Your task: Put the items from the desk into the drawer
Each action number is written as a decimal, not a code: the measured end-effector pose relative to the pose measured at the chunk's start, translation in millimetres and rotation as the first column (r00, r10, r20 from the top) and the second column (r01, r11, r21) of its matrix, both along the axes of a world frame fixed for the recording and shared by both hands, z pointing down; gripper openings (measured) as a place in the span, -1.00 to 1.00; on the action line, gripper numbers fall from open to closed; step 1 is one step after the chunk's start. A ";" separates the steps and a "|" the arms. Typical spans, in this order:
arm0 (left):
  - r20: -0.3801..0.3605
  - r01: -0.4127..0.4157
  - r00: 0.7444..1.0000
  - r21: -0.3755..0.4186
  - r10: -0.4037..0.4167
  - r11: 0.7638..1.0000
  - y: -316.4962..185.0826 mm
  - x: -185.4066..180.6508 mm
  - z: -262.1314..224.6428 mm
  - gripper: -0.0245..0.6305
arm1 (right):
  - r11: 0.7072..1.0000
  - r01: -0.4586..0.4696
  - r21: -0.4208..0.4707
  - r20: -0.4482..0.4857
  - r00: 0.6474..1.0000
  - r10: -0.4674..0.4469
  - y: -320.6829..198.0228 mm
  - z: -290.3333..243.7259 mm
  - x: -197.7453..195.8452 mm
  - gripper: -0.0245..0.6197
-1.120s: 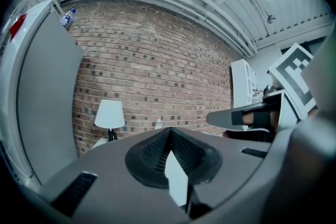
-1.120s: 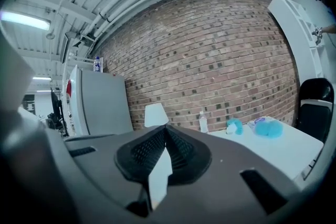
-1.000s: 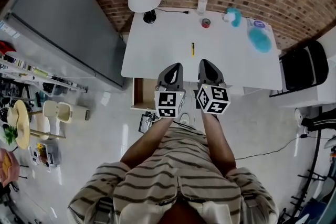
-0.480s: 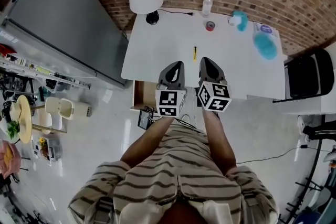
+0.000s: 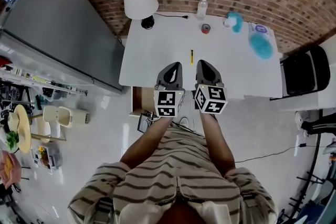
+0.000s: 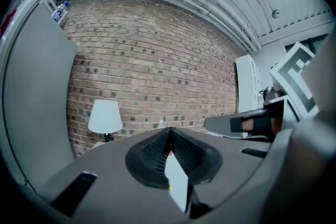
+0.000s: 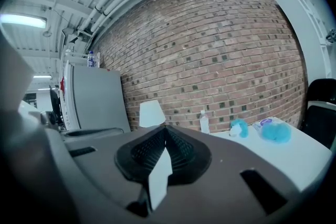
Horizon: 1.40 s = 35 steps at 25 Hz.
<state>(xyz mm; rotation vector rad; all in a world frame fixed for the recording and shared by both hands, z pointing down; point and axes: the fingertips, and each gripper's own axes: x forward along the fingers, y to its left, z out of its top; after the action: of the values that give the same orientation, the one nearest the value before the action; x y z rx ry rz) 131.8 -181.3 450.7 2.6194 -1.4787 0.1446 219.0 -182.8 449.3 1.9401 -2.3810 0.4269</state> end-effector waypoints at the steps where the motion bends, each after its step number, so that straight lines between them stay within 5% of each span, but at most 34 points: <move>1: 0.000 -0.002 1.000 0.003 0.002 1.000 -1.3 0.0 -1.6 -0.90 | 1.000 -0.002 -0.001 -0.001 1.000 0.002 -1.4 0.3 -0.5 -0.89; 16: 0.030 -0.061 0.998 -0.038 0.062 0.997 -23.4 8.2 18.1 -0.90 | 0.997 -0.018 -0.069 0.003 1.000 0.018 -39.6 33.1 1.3 -0.89; 35: 0.054 -0.077 0.995 -0.113 0.084 0.991 -54.0 4.5 49.4 -0.90 | 0.954 0.003 -0.298 -0.006 1.000 -0.005 -100.8 118.8 1.5 -0.89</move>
<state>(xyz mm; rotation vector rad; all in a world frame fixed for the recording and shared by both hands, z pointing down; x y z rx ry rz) 136.3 -235.3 500.2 2.6074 -1.3408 0.3060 220.6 -283.6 568.0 1.7970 -2.1638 0.7312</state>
